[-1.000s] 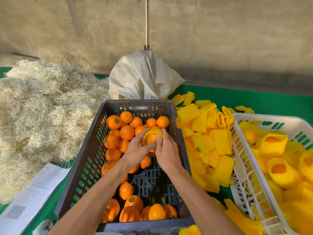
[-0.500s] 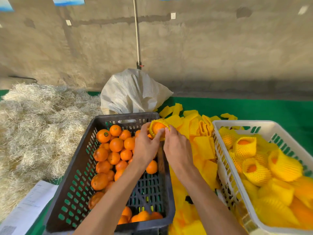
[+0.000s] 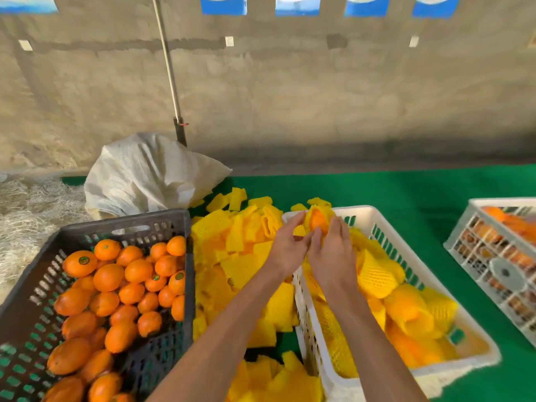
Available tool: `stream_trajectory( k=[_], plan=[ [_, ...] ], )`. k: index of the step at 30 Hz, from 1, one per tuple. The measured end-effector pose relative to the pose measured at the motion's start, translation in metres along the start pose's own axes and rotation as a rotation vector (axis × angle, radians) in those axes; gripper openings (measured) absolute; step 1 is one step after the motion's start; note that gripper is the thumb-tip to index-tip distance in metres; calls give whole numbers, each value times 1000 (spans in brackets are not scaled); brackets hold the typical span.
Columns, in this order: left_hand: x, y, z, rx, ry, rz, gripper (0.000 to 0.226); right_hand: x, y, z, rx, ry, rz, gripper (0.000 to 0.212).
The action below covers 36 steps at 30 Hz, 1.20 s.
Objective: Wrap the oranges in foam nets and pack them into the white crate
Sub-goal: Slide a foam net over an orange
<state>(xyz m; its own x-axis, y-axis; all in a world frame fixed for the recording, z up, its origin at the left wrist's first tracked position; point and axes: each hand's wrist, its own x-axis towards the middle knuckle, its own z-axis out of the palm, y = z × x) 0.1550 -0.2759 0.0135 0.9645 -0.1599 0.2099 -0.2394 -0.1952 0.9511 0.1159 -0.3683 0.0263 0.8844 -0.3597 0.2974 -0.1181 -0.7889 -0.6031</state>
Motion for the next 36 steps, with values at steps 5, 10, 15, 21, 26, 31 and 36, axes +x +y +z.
stream_trajectory(
  k=[5,10,15,21,26,31,36],
  plan=[
    [9,-12,18,60,-111,0,56,16,35,4,19,-87,-69,29],
    [1,-23,-12,187,-15,-36,48,14,26,21,72,-190,-239,26],
    [-21,-40,-91,461,99,49,35,-3,2,58,85,-402,-353,26],
    [-59,-68,-180,529,297,130,31,-18,-15,135,-173,-702,-344,57],
    [-79,-99,-209,514,251,152,27,-23,-31,186,-321,-608,-396,53],
    [-84,-126,-227,531,223,189,28,-13,-25,205,-279,-608,-432,52],
    [-82,-168,-256,686,265,-130,29,-20,-11,216,-338,-554,-489,51]
  ],
)
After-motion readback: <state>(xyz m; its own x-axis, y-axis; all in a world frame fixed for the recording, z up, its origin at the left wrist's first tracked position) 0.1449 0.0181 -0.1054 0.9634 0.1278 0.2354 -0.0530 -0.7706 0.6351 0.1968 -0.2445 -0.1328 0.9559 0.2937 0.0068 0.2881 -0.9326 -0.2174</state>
